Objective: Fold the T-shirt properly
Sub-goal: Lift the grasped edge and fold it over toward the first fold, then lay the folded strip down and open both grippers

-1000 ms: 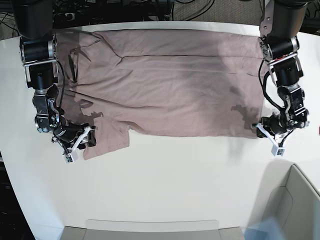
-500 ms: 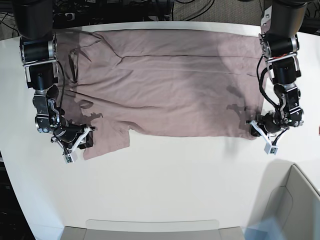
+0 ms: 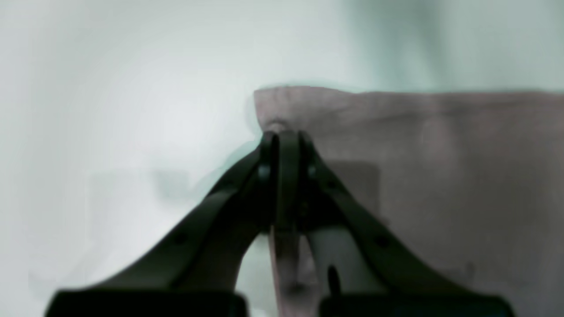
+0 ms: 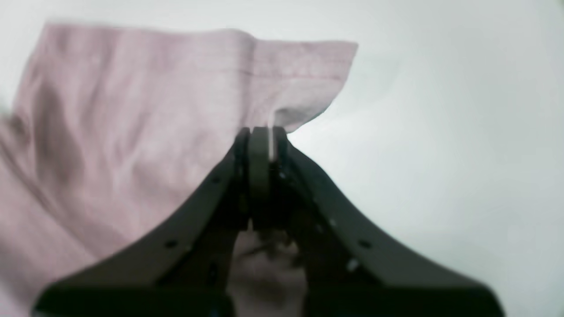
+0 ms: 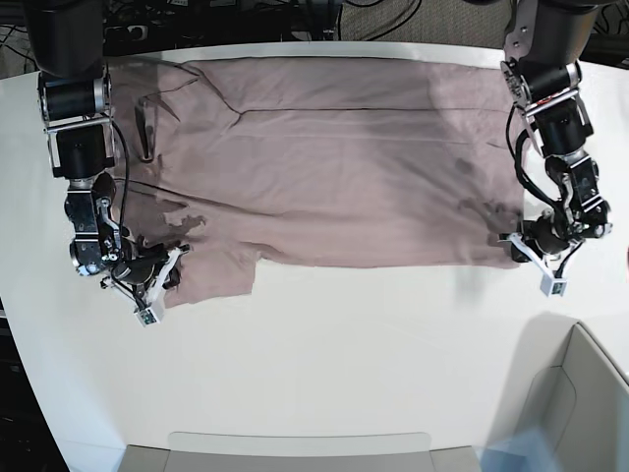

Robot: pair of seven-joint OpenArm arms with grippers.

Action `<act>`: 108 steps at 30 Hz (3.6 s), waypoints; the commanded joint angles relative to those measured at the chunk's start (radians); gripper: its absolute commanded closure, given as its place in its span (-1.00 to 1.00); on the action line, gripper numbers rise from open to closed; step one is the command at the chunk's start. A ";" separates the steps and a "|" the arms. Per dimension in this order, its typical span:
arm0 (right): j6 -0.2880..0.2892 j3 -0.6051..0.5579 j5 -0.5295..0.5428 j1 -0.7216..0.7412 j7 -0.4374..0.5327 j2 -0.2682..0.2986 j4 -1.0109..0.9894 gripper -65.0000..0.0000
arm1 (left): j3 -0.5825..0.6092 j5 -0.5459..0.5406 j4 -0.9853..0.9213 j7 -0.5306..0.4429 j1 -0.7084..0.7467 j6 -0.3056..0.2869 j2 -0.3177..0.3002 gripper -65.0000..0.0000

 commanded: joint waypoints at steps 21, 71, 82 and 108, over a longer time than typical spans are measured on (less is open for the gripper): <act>0.002 0.257 0.014 -0.263 -0.336 0.038 0.695 1.00 | -0.084 -0.008 0.589 0.234 0.274 0.001 -0.018 1.00; 0.224 0.644 0.009 -0.918 -0.612 -0.055 1.291 0.88 | -0.111 -0.009 0.894 0.327 0.762 0.001 0.052 1.00; 0.228 0.618 0.014 -0.912 -0.607 -0.052 1.289 0.23 | -0.285 -0.396 0.899 0.339 0.799 0.001 0.031 0.59; 0.229 0.605 0.014 -0.895 -0.606 -0.049 1.234 0.23 | -0.283 -0.453 0.686 0.322 0.799 0.001 -0.006 0.59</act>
